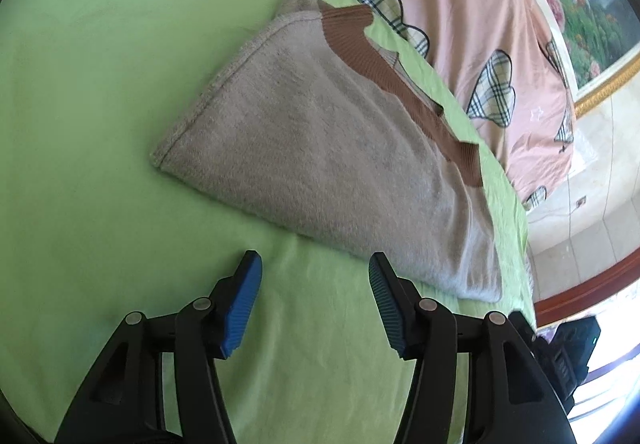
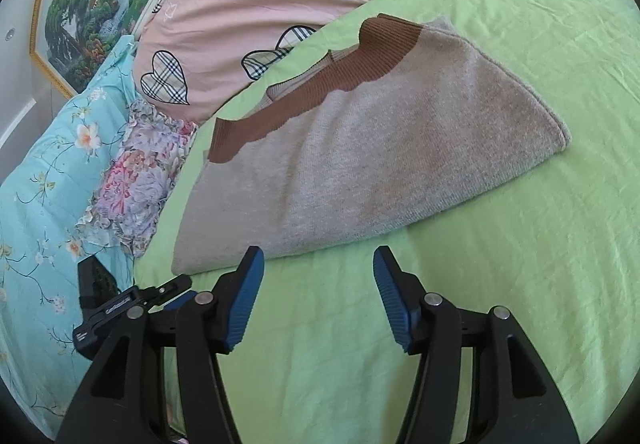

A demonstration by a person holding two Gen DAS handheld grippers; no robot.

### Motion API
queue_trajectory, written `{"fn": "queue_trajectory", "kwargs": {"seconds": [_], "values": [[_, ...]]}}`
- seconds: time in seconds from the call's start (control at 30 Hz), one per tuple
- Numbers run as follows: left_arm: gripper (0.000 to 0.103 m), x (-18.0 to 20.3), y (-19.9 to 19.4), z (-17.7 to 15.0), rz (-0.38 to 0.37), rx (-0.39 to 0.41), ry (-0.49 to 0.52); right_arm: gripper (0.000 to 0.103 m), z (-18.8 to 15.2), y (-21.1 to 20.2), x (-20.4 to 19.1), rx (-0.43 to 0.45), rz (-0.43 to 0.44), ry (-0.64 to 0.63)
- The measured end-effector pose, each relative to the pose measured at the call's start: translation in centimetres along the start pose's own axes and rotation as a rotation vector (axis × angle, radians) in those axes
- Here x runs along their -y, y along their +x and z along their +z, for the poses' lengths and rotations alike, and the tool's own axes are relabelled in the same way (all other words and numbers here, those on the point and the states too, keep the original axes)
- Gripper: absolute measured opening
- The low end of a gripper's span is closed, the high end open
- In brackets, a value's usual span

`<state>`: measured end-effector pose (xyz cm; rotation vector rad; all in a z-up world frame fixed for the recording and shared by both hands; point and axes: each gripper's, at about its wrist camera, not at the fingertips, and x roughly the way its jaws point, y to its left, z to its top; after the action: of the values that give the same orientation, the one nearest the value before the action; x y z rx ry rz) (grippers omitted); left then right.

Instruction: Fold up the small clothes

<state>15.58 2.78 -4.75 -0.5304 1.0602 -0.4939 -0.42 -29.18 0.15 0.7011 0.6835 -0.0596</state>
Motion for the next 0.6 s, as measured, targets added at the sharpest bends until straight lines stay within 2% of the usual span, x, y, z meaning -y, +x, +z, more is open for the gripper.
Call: {"fn": "queue_trajectory", "kwargs": {"seconds": [0.23,0.37,0.47,0.5,0.53,0.6], "values": [[0.057,-1.3,1.1,2.6,0.005,0.062,-0.098,0.059,0.2,0.3,0.1,-0.014,0.023,0.007],[0.056,-1.7,1.8,4.7,0.042,0.106,-0.112,0.059,0.5,0.6,0.7,-0.020,0.031,0.022],[0.042,-1.6,2.3,5.9,0.077,0.125,-0.106,0.059,0.9,0.9,1.1,-0.024,0.035,0.031],[0.025,-1.4,2.3,6.2,0.087,0.131,-0.096,0.059,1.1,1.0,1.2,-0.024,0.036,0.032],[0.013,-1.1,2.4,6.4,0.086,0.129,-0.082,0.059,1.3,1.0,1.3,-0.025,0.034,0.031],[0.012,0.1,2.1,6.6,0.101,0.143,-0.043,0.059,2.2,1.1,1.5,-0.025,0.036,0.029]]}}
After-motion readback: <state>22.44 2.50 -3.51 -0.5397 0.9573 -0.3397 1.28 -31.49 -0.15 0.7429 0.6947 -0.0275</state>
